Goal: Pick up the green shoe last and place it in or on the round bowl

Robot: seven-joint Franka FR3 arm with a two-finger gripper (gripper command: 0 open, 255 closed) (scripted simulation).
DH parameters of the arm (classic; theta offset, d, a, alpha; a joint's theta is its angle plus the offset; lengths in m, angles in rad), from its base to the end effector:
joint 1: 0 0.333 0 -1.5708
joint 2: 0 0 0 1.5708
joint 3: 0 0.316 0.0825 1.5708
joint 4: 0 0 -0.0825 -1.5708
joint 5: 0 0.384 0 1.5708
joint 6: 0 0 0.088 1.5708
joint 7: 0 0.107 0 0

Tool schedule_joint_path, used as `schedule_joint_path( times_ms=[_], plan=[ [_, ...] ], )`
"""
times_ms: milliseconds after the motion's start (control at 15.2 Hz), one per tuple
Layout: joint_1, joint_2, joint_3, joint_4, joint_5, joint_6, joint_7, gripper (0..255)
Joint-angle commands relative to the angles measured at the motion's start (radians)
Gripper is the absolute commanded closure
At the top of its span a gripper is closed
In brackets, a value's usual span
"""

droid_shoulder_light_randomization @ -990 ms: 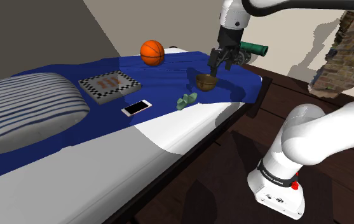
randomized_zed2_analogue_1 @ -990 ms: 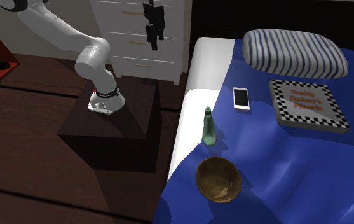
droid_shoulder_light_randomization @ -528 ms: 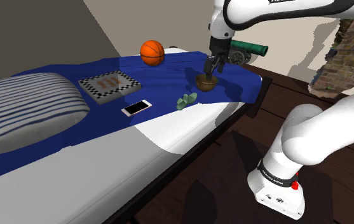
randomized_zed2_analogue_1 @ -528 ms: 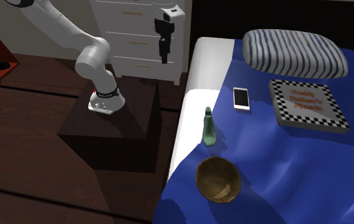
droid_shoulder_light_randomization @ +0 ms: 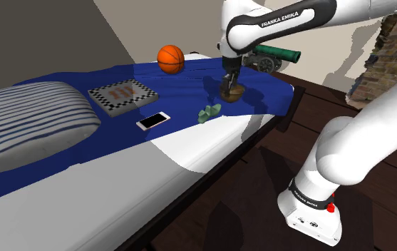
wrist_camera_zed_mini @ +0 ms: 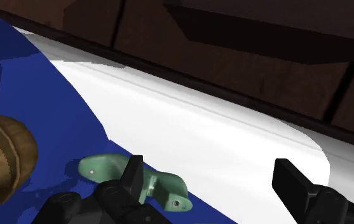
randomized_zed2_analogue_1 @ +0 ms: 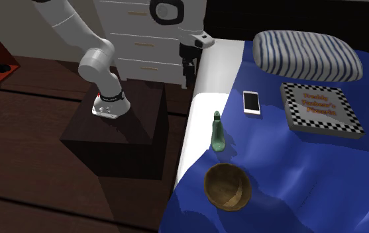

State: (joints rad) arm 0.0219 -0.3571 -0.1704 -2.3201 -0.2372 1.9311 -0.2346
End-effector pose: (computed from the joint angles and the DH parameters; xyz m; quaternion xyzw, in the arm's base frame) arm 0.4316 -0.0849 0.4761 0.9923 0.0923 -0.0315 0.0759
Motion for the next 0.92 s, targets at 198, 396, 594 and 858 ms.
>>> schedule_joint_path(
  times_ms=[198,396,594,858],
  plan=[
    [0.003,0.200,-0.036,0.077,-0.040,0.105,-0.141,0],
    [0.001,0.319,-0.048,0.136,-0.057,0.155,-0.219,0],
    [-0.004,0.438,-0.053,0.205,-0.072,0.199,-0.294,0],
    [-0.014,0.597,-0.051,0.310,-0.093,0.246,-0.385,0]
  ],
)
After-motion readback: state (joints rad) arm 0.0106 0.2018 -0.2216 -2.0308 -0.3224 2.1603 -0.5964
